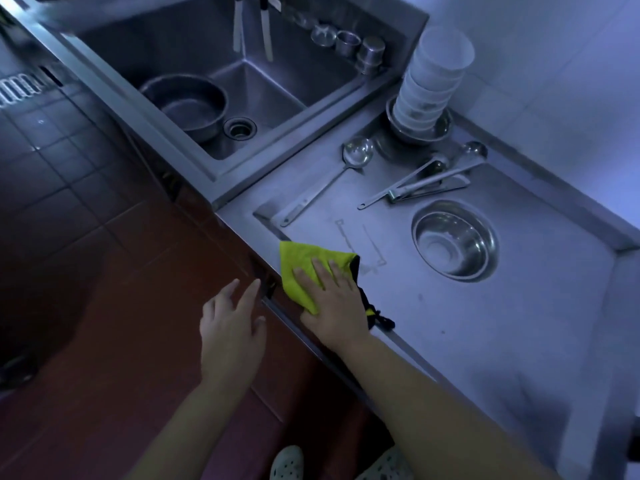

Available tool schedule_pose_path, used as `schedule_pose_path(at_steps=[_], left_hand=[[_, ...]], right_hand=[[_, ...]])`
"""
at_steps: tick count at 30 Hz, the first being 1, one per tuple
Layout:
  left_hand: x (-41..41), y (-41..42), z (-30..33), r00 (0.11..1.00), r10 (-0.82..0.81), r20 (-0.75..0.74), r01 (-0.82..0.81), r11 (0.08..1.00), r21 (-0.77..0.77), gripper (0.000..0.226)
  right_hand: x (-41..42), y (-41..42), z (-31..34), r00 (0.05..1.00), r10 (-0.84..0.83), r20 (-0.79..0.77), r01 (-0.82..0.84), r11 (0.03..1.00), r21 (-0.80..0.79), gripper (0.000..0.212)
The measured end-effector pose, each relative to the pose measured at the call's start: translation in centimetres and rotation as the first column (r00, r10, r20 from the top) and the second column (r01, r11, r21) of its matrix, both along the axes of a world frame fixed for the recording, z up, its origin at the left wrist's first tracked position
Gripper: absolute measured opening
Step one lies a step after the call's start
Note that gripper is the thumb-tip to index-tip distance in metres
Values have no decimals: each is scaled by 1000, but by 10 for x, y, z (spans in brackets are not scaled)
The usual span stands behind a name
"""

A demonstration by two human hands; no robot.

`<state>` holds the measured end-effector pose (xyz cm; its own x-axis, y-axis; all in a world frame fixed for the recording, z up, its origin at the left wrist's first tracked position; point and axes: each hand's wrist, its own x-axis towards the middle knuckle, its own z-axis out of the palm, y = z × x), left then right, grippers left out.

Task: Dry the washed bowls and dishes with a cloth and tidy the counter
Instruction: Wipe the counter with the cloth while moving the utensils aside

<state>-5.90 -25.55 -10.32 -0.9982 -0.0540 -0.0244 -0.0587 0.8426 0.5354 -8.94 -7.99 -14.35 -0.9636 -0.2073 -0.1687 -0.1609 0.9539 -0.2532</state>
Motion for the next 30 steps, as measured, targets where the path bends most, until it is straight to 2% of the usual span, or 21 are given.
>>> schedule_pose_path(at_steps=[4, 7, 8, 11, 16, 19, 21, 23, 25, 28, 30], left_hand=[[9, 21, 9, 989, -147, 15, 147, 989, 14, 59], [22, 43, 17, 951, -301, 71, 301, 954, 13, 59], [26, 52, 20, 929, -359, 86, 360, 933, 12, 60], [37, 84, 35, 838, -538, 86, 535, 843, 53, 62], [55, 142, 73, 604, -796, 31, 794, 605, 66, 68], [66, 172, 99, 484, -875, -33, 869, 475, 141, 32], [76, 187, 116, 452, -892, -15, 863, 433, 262, 16], [89, 201, 129, 419, -908, 16, 849, 398, 348, 11], [99, 216, 141, 390, -921, 14, 858, 369, 357, 10], [113, 236, 152, 392, -920, 8, 861, 369, 349, 12], [120, 246, 155, 394, -919, 7, 872, 376, 313, 18]], right_hand=[[68, 53, 17, 991, -75, 108, 75, 997, 5, 75], [120, 88, 40, 948, -232, 217, 270, 949, -162, 67], [135, 97, 50, 918, -306, 253, 370, 892, -261, 65], [171, 118, 89, 793, -463, 396, 609, 632, -479, 57], [215, 143, 141, 711, -445, 544, 687, 278, -671, 38], [245, 160, 152, 665, -354, 658, 698, -21, -716, 38], [264, 172, 152, 641, -348, 685, 673, -176, -719, 39], [278, 185, 149, 610, -446, 655, 648, -196, -736, 41], [288, 195, 146, 573, -568, 591, 641, -140, -755, 37], [300, 195, 145, 589, -650, 480, 637, 7, -771, 23], [306, 188, 145, 615, -670, 416, 635, 108, -765, 34]])
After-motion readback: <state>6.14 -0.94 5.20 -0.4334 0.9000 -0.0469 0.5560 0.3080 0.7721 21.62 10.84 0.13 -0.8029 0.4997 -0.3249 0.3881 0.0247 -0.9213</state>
